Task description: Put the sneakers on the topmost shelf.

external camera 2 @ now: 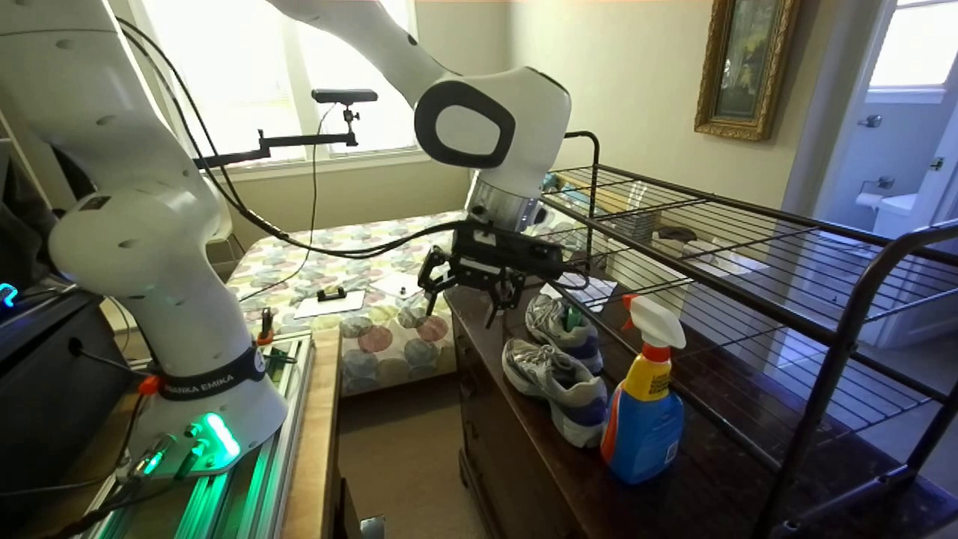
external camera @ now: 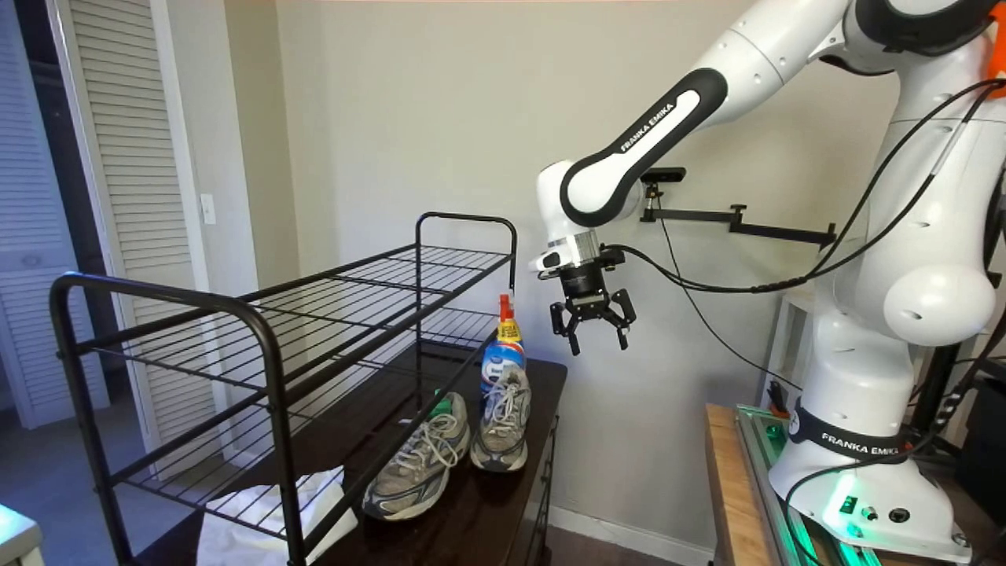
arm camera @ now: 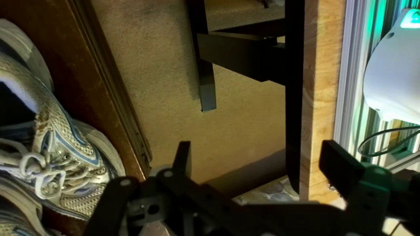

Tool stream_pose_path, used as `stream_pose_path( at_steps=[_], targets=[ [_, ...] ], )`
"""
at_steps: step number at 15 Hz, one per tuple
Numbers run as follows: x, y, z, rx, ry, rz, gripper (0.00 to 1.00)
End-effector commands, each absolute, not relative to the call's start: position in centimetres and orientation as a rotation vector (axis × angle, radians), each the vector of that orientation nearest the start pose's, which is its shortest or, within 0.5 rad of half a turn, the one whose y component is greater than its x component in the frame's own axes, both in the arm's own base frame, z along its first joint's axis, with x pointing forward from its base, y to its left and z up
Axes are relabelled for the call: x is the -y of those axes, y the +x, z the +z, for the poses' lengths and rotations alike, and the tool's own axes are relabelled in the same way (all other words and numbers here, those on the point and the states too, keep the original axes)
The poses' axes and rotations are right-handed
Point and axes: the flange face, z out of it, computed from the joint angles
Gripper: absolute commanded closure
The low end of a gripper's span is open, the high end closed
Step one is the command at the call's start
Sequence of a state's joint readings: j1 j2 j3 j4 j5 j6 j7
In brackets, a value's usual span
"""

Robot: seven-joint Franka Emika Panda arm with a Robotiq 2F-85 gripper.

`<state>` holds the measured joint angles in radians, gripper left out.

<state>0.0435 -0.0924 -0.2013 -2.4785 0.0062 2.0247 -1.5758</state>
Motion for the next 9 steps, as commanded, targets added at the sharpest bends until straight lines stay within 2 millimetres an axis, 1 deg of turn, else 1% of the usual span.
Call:
stream_pose_path(
  at_steps=[1, 3, 4, 6, 8, 9],
  targets=[
    [6.4, 41.8, 29.8, 1.861, -2.115, 0.31, 0.0],
    [6.3, 42.2, 29.5, 1.876, -2.083, 0.316, 0.0],
    [5.7, 41.3, 29.6, 1.922, -2.132, 0.249, 0.0],
    [5.8, 41.8, 28.7, 1.928, -2.225, 0.133, 0.0],
    [6.1, 42.1, 27.4, 1.952, -2.252, 0.04, 0.0],
    [6.3, 42.1, 26.8, 1.932, -2.277, 0.011, 0.0]
  ],
)
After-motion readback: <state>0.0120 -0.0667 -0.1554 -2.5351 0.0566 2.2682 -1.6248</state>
